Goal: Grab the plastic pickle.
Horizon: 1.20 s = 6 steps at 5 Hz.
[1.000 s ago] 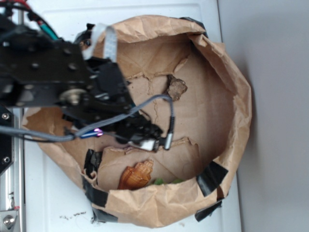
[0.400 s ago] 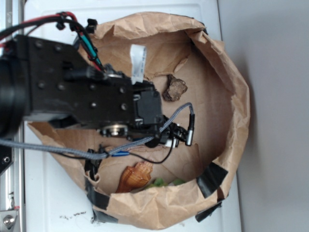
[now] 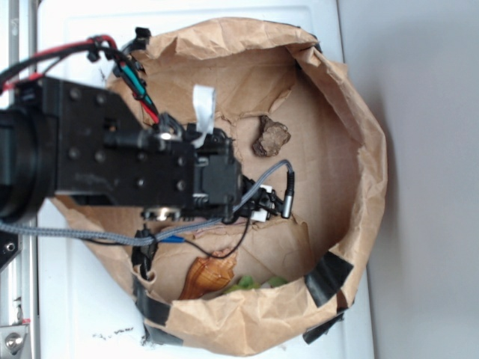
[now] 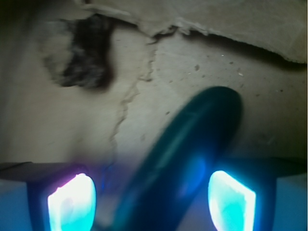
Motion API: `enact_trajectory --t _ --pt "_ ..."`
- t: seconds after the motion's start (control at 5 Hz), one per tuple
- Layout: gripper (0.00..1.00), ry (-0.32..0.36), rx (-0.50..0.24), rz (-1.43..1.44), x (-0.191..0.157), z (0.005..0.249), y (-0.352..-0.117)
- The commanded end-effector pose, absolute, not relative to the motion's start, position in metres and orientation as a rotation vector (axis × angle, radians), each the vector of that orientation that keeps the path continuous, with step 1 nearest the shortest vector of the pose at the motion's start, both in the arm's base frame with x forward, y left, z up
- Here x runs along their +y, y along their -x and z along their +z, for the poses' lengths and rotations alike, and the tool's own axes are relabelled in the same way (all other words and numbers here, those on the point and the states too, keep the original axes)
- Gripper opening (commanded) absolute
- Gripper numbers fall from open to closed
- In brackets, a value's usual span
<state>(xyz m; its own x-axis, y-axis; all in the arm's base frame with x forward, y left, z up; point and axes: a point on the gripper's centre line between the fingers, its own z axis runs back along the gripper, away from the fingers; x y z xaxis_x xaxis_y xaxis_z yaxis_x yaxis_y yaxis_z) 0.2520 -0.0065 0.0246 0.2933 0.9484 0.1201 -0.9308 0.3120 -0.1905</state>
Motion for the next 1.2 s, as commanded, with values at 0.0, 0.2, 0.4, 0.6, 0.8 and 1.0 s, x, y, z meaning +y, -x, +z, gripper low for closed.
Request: enact_trajectory --t 0.0,0.2,0.4,0.6,0.8,1.0 --pt "0.72 0.058 -0.285 1.263 -0.002 0.008 -0.249" --pt "0.00 0.067 -0.297 1.259 -0.003 0.008 -0.247" --pt "0.00 0.070 -0.323 1.237 -0.006 0.007 -0.245" --pt "0.00 0.170 -0.332 1.218 -0.010 0.038 -0.249" --pt "0.00 0.313 -0.427 1.188 -0.017 0.077 -0.257" --pt "0.00 0.351 -0.415 1.186 -0.020 0.102 -0.265"
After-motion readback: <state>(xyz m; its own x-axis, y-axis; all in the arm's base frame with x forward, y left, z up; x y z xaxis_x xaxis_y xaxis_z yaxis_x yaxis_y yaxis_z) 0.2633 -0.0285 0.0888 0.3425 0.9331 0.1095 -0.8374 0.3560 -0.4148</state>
